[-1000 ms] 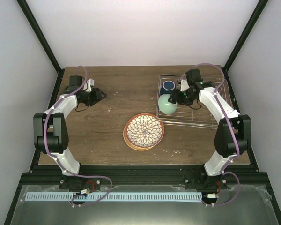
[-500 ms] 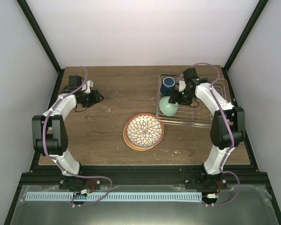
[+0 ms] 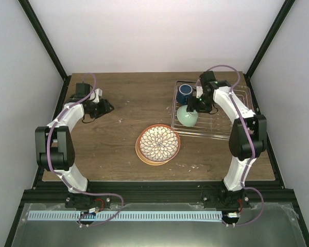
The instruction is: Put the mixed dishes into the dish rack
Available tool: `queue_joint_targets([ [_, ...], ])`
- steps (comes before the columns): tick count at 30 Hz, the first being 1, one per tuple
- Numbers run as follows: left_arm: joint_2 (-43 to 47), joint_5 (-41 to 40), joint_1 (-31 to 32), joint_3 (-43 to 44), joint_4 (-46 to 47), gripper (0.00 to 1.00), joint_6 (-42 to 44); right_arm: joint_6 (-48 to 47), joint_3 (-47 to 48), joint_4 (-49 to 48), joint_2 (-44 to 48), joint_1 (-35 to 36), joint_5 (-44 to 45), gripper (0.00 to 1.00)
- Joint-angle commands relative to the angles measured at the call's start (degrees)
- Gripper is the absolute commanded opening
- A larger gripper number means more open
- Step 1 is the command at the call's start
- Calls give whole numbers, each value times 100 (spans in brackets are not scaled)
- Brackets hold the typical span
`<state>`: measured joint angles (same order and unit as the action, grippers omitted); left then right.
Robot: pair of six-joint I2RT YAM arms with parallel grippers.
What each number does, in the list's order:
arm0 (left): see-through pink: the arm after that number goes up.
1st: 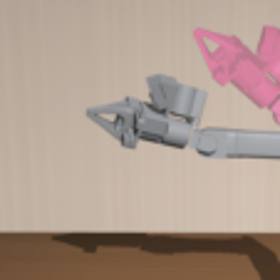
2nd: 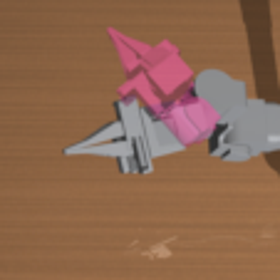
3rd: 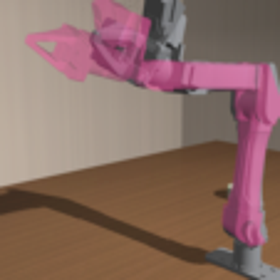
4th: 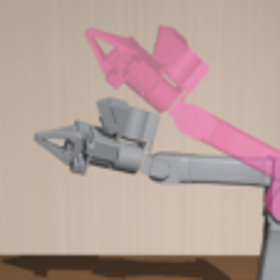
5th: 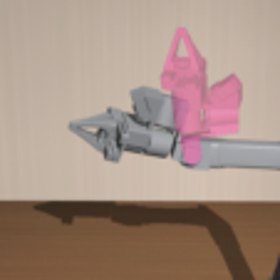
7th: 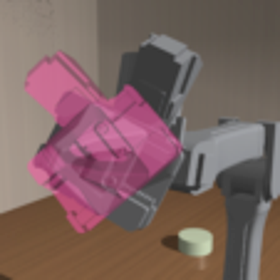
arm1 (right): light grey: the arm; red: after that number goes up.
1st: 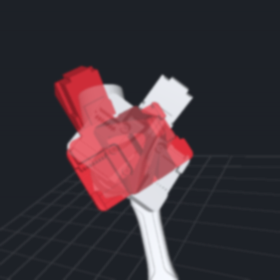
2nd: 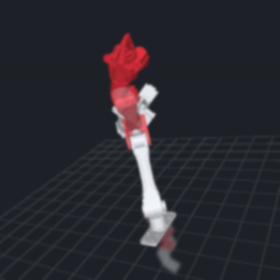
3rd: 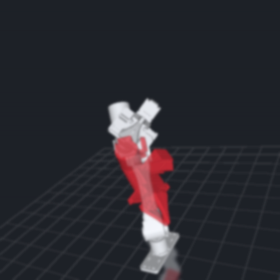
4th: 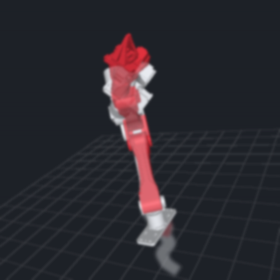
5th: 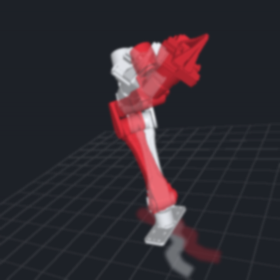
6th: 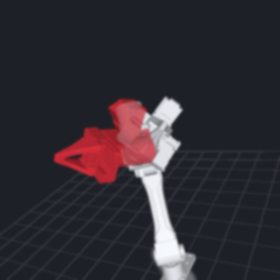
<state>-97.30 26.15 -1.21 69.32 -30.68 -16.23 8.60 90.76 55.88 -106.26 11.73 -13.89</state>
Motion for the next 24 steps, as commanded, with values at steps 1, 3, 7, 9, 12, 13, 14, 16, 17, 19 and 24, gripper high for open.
queue_joint_targets([
  [1,123,65,-24,57,-15,53,65,-99,541,-27,-174,183,78,56],
  [3,139,43,-19,53,-39,53,83,-116,625,20,-256,255,129,59],
  [7,181,35,-24,0,-41,54,78,-161,692,54,-299,330,146,63],
  [9,185,45,-19,-21,-28,54,78,-191,710,49,-307,344,149,65],
  [12,189,44,-19,-47,-22,54,69,-218,751,96,-327,363,160,68],
  [13,193,40,-19,-62,-13,54,71,-225,769,117,-337,364,171,68],
  [14,201,44,-19,-67,-9,54,66,-227,794,138,-338,365,194,69],
  [16,219,63,-23,-68,-5,54,66,-212,847,147,-320,370,228,71],
  [17,226,88,-23,-67,0,54,59,-206,873,147,-296,372,261,72],
  [19,243,163,3,-74,-29,56,111,-177,935,122,-257,372,355,75],
  [24,322,48,301,-52,-310,63,374,-4,979,-154,-99,336,605,83],
])
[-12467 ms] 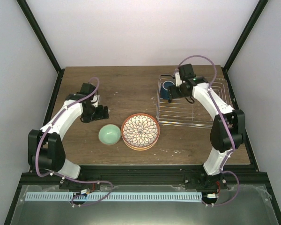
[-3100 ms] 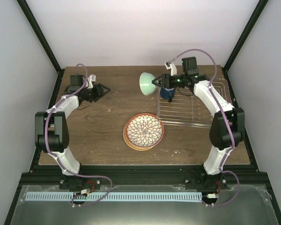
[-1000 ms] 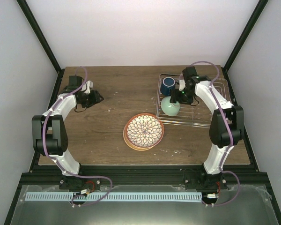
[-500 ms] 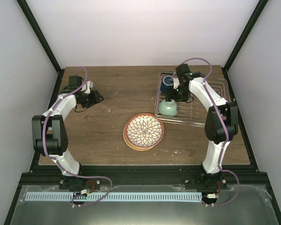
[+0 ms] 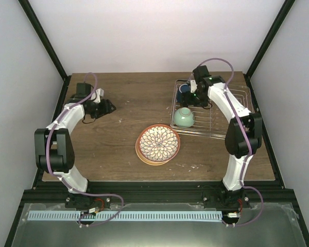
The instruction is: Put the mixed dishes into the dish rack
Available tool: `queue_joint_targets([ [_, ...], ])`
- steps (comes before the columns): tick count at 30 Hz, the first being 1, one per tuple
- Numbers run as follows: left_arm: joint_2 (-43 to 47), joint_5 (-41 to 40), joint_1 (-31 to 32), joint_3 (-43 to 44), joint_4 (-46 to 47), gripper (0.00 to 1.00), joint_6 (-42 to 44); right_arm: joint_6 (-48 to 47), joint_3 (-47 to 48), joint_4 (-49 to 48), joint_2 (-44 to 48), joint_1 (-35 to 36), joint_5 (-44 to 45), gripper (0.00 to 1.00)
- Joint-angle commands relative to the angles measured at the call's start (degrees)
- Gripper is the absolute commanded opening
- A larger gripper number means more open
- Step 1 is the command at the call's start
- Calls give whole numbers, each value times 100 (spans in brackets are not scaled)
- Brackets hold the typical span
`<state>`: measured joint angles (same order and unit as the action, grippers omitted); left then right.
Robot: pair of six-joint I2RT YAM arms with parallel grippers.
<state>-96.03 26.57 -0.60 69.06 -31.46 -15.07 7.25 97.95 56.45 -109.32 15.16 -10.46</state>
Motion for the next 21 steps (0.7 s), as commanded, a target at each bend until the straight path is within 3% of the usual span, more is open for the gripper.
queue_joint_targets([
  [1,205,-53,359,-3,-327,64,324,204,260,-323,234,-38,268,83],
  [5,237,-455,923,109,-752,65,633,489,323,-705,323,-139,546,79],
  [12,468,-331,1413,33,-1282,65,1329,225,945,-782,139,-181,1379,81],
  [21,512,443,1591,-361,-1433,64,1716,357,1435,-862,-111,-293,1002,79],
])
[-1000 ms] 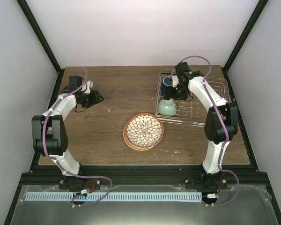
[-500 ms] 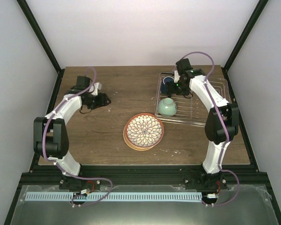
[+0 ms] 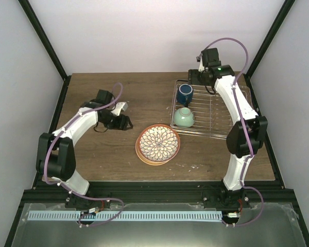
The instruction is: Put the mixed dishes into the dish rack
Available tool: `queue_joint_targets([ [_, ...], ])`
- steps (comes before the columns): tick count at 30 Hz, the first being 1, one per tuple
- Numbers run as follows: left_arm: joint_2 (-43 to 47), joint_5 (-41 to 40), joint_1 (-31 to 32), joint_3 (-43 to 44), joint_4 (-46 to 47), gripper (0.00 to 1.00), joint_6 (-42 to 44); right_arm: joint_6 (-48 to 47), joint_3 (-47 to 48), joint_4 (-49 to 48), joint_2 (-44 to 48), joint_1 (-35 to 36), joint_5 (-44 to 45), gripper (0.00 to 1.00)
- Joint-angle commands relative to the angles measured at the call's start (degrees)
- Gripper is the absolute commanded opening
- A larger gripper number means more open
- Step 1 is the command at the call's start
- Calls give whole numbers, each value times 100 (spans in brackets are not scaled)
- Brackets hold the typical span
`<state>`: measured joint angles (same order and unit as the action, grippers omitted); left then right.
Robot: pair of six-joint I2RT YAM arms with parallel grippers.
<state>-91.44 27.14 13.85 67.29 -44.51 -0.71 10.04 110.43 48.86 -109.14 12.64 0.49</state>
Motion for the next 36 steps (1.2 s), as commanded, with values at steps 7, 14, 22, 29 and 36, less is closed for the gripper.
queue_joint_targets([
  [7,-179,430,548,-306,74,64,422,43,65,-246,-39,-47,-362,79],
  [14,-616,172,886,-178,295,63,537,-93,-362,-515,324,-47,-284,80],
  [22,-1055,98,1098,-39,506,59,624,-143,-882,-604,646,-55,-201,80],
  [29,-1180,191,1213,-32,593,42,632,-162,-1326,-738,931,-59,-88,80],
  [36,-1231,288,1337,-18,639,36,643,-161,-1545,-777,998,-60,-58,80],
])
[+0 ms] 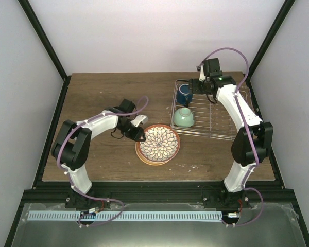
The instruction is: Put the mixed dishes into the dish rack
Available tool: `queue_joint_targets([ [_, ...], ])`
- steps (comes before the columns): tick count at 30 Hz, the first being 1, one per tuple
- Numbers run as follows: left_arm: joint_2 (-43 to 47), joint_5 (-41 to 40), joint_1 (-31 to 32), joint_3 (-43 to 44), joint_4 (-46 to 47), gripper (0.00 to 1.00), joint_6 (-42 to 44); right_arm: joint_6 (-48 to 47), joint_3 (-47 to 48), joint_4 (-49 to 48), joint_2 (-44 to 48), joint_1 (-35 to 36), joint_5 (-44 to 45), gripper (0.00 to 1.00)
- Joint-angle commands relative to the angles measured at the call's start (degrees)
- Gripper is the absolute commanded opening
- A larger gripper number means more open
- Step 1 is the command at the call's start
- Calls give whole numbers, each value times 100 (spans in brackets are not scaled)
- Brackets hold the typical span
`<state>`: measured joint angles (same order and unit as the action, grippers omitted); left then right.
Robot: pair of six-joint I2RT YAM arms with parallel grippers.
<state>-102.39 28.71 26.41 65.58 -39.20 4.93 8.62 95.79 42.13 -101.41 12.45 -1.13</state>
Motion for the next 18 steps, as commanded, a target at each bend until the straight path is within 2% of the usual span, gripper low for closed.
queue_joint_targets([
  [1,-155,145,91,149,120,36,75,-19,-97,-100,225,-36,104,80],
  [4,-200,186,121,150,170,33,55,-11,-133,-97,226,-40,95,80],
  [10,-156,219,148,93,224,9,14,-8,-198,-107,226,-37,86,80],
  [13,-124,226,150,36,237,0,12,-17,-224,-117,225,-34,65,80],
  [18,-5,276,145,-89,256,0,13,-56,-284,-133,216,-34,-58,80],
])
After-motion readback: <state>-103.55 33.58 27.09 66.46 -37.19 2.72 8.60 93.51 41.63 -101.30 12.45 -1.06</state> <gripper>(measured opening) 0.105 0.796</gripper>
